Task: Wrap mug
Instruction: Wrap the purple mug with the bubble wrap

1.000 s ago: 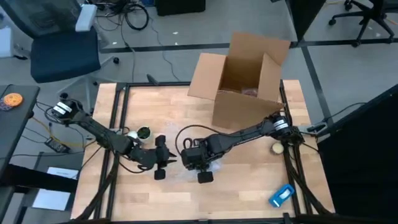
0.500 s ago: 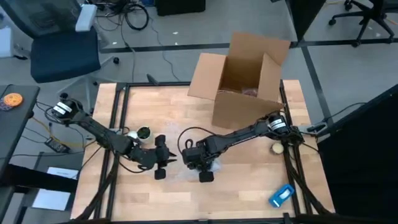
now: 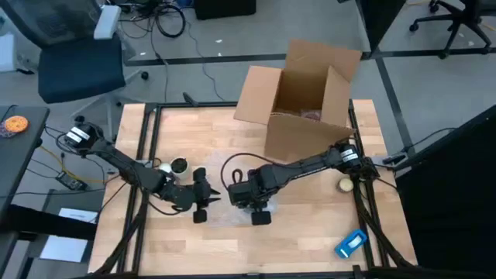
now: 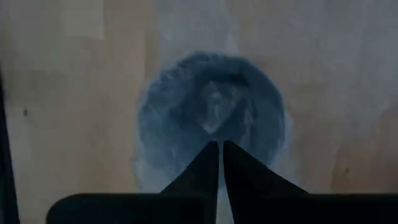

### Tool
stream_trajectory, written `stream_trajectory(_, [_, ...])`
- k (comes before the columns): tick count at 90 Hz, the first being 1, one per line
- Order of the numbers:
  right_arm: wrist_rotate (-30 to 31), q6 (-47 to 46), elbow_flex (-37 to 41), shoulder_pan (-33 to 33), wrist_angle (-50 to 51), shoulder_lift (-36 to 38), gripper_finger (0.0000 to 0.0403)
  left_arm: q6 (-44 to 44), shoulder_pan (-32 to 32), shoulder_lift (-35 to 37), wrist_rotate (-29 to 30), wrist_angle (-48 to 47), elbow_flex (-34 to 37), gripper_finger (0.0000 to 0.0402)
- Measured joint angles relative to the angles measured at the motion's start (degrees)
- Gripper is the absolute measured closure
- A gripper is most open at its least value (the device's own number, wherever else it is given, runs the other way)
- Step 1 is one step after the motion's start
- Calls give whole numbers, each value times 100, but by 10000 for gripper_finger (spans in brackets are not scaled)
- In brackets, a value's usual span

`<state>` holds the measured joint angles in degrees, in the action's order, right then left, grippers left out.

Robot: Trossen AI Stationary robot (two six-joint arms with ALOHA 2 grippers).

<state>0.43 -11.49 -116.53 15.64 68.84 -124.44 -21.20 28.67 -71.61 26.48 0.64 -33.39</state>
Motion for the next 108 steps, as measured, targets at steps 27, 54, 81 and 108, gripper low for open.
stream_trajectory(27, [-190, -2, 1200, -28, -1016, -7, 403, -86, 2, -354, 685, 643, -2, 339])
stream_trajectory(54, [-491, 1298, 1242, -35, -1246, -7, 403, 108, -210, -2435, -415, 3231, -153, 339])
stream_trajectory(81, [-112, 2572, 1253, 40, -1263, -7, 403, 470, -229, -3440, -1220, 3390, -985, 339])
stream_trajectory(108, [609, 2894, 129, 328, -133, -15, 403, 791, -247, -3254, -1331, 2935, -1065, 339])
